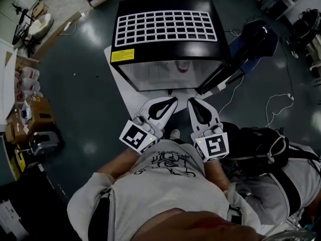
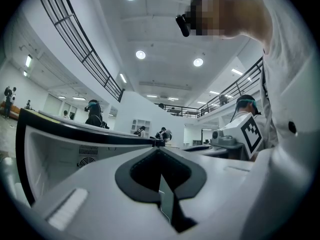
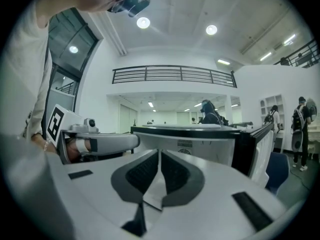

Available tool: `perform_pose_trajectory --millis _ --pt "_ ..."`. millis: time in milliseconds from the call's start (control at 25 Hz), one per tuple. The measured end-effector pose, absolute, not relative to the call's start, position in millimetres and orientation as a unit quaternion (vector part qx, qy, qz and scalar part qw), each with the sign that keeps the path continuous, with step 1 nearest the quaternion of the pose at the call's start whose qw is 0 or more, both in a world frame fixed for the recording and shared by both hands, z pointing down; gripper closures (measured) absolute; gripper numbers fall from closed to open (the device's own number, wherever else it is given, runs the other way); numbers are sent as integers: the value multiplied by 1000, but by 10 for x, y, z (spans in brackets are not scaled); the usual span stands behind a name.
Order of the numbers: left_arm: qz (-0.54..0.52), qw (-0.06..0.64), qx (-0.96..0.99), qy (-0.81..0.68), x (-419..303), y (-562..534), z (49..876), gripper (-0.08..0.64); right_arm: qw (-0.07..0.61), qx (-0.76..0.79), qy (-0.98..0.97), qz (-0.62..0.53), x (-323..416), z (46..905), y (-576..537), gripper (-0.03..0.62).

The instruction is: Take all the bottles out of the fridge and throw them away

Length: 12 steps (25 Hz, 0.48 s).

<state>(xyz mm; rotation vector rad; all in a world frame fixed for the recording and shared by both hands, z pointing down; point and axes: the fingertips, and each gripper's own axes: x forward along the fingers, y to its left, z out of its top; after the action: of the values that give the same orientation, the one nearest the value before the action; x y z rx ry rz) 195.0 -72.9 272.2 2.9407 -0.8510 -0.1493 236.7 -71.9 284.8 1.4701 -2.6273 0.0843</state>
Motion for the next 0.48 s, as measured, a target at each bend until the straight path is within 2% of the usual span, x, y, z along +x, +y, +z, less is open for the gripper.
perform_pose_trajectory --millis 480 --pt "-46 33 958 -279 1958 -925 2964 552 73 495 -865 34 2334 3127 -867 572"
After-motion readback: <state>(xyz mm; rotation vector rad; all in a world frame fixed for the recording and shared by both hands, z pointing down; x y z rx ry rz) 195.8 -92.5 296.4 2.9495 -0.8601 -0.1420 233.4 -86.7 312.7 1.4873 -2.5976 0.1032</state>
